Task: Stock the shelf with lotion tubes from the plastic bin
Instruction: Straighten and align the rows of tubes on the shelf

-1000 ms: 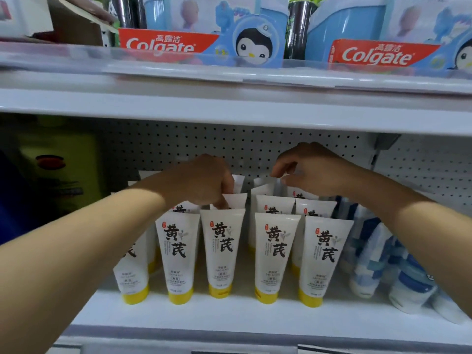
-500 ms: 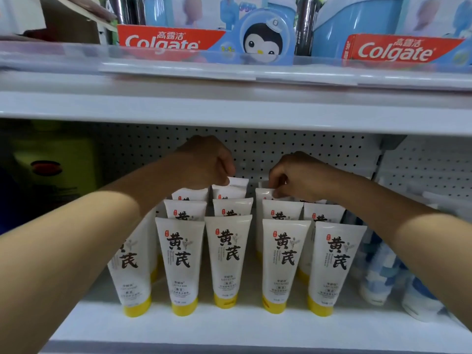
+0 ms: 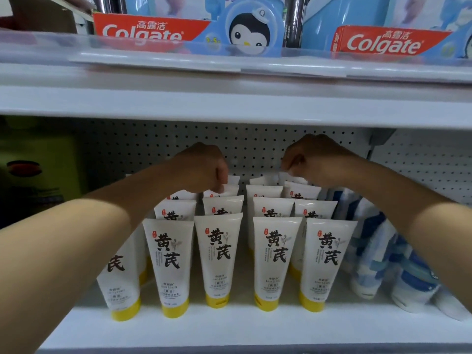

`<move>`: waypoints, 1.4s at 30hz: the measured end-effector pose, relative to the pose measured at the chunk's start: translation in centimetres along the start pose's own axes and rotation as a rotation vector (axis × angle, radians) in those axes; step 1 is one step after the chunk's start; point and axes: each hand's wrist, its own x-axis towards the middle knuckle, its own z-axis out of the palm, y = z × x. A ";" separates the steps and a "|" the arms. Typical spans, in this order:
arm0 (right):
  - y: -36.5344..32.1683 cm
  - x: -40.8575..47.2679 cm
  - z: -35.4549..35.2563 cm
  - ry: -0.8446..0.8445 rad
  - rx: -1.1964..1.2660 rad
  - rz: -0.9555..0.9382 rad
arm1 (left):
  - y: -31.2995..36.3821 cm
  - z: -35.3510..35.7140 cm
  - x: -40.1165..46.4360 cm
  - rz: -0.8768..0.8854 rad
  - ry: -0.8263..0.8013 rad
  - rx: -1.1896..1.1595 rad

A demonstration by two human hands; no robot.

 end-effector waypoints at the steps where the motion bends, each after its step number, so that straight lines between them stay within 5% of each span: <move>1: 0.6 -0.1 -0.4 -0.005 -0.010 0.025 | 0.0 0.0 0.0 -0.001 0.003 -0.004; 8: 2.2 -0.9 0.8 -0.203 -0.162 0.054 | 0.1 -0.1 0.1 0.008 0.000 -0.032; 20: 2.5 -0.7 1.0 -0.228 -0.168 0.062 | -1.3 -1.5 1.3 0.066 0.161 -0.138; 27: 1.0 1.2 0.1 0.022 0.005 -0.039 | -1.3 -0.4 2.9 0.060 0.035 -0.032; 37: -0.9 4.8 2.7 -0.242 -0.125 -0.134 | -2.1 0.5 3.6 0.047 0.001 0.003; 42: -1.0 5.4 3.3 -0.225 -0.152 -0.112 | -2.4 0.7 3.7 0.037 0.013 -0.004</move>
